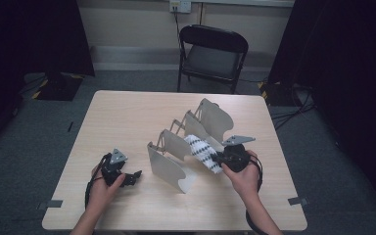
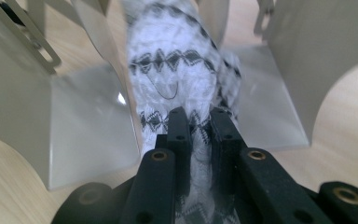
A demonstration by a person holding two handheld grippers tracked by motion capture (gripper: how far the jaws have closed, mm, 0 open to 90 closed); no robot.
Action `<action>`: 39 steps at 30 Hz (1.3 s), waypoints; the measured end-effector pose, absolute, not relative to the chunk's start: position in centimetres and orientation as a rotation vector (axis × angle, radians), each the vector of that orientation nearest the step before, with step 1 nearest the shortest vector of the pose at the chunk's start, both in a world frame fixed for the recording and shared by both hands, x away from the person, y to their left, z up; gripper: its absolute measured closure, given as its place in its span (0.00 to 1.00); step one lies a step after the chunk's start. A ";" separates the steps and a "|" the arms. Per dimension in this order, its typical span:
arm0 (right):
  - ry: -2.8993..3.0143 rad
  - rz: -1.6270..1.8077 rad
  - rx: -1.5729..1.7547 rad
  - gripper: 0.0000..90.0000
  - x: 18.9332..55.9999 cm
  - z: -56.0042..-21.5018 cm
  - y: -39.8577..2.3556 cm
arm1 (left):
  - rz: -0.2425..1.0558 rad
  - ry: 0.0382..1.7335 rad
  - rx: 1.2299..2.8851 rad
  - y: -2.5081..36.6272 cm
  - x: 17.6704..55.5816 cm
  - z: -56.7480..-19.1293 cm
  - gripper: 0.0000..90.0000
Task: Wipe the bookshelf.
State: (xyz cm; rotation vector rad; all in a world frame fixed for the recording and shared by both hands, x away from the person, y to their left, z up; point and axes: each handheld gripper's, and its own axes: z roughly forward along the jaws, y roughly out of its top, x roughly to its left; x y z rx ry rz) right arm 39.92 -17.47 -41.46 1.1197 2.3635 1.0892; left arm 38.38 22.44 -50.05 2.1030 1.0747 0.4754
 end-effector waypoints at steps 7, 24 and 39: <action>2.342 1.161 1.015 0.90 40.4 -37.9 -15.6 | 0.475 1.075 2.103 22.4 38.4 -50.1 0.16; 2.483 1.152 0.924 0.90 40.5 -41.7 -13.0 | 0.474 1.075 2.103 22.4 38.4 -50.1 0.16; 2.545 1.082 0.981 0.86 39.8 -46.8 -12.8 | 0.474 1.075 2.103 22.4 38.4 -50.1 0.16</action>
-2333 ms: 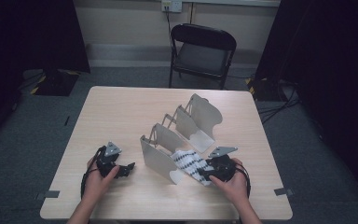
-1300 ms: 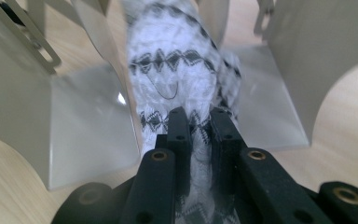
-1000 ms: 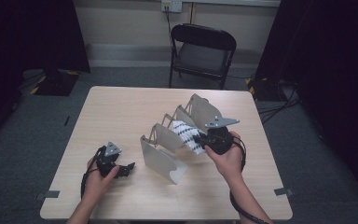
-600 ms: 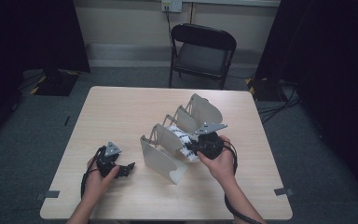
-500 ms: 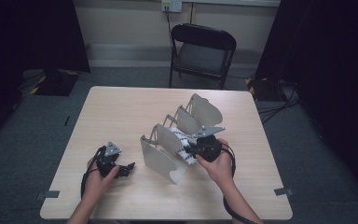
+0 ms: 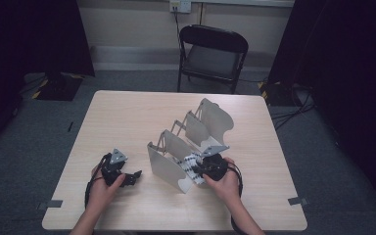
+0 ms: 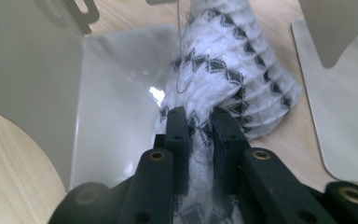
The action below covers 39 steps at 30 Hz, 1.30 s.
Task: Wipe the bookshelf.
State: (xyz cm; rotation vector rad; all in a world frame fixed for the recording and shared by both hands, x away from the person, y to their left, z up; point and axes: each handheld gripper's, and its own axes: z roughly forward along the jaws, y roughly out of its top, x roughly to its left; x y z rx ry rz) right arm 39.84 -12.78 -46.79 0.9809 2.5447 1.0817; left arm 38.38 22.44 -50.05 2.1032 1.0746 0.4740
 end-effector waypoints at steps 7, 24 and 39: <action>2.501 1.041 1.012 0.54 40.1 -46.6 -12.8 | 0.474 1.075 2.103 22.4 38.4 -50.1 0.16; 2.492 1.017 1.038 0.89 40.8 -44.9 -13.0 | 0.474 1.074 2.103 22.4 38.4 -50.1 0.16; 2.422 1.165 0.859 0.90 41.0 -38.0 -11.7 | 0.474 1.074 2.103 22.4 38.4 -50.1 0.16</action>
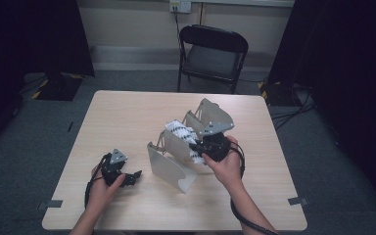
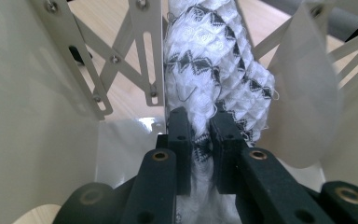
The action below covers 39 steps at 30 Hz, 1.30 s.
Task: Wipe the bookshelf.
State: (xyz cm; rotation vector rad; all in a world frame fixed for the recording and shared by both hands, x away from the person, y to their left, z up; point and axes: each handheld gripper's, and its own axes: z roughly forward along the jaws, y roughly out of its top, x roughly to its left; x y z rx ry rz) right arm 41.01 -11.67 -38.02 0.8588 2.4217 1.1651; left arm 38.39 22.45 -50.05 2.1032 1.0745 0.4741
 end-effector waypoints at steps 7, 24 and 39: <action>2.481 1.139 0.878 0.90 40.9 -41.1 -11.8 | 0.474 1.074 2.103 22.4 38.4 -50.1 0.16; 2.555 1.037 0.956 0.78 40.1 -47.1 -12.3 | 0.474 1.074 2.104 22.4 38.4 -50.1 0.16; 2.513 0.958 1.039 0.74 40.4 -47.9 -11.3 | 0.474 1.074 2.104 22.4 38.4 -50.1 0.16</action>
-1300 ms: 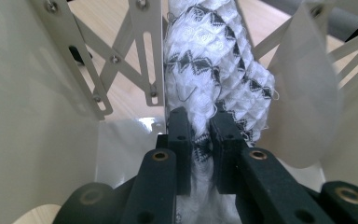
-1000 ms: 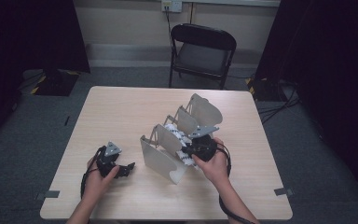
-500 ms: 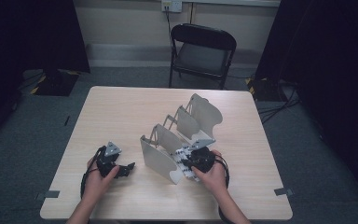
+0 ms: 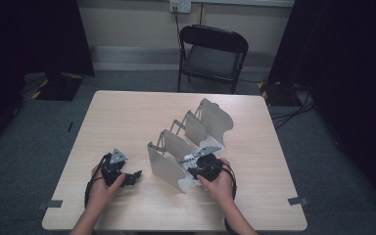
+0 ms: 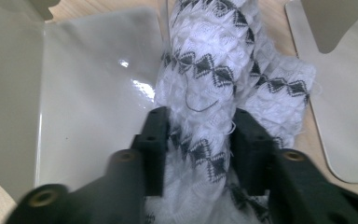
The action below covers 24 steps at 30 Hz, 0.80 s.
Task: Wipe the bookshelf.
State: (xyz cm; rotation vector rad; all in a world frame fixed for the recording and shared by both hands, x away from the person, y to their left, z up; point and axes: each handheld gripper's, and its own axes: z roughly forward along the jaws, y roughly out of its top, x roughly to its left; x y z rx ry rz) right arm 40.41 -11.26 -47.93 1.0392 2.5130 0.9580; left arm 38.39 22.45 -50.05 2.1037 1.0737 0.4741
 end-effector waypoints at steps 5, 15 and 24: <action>2.520 0.935 1.025 0.86 40.4 -46.7 -12.0 | 0.474 1.074 2.103 22.4 38.4 -50.1 0.16; 2.415 1.129 0.910 0.87 40.3 -39.8 -12.9 | 0.474 1.074 2.103 22.4 38.4 -50.1 0.16; 2.493 1.074 0.856 0.87 40.3 -41.7 -11.8 | 0.474 1.074 2.103 22.4 38.4 -50.1 0.16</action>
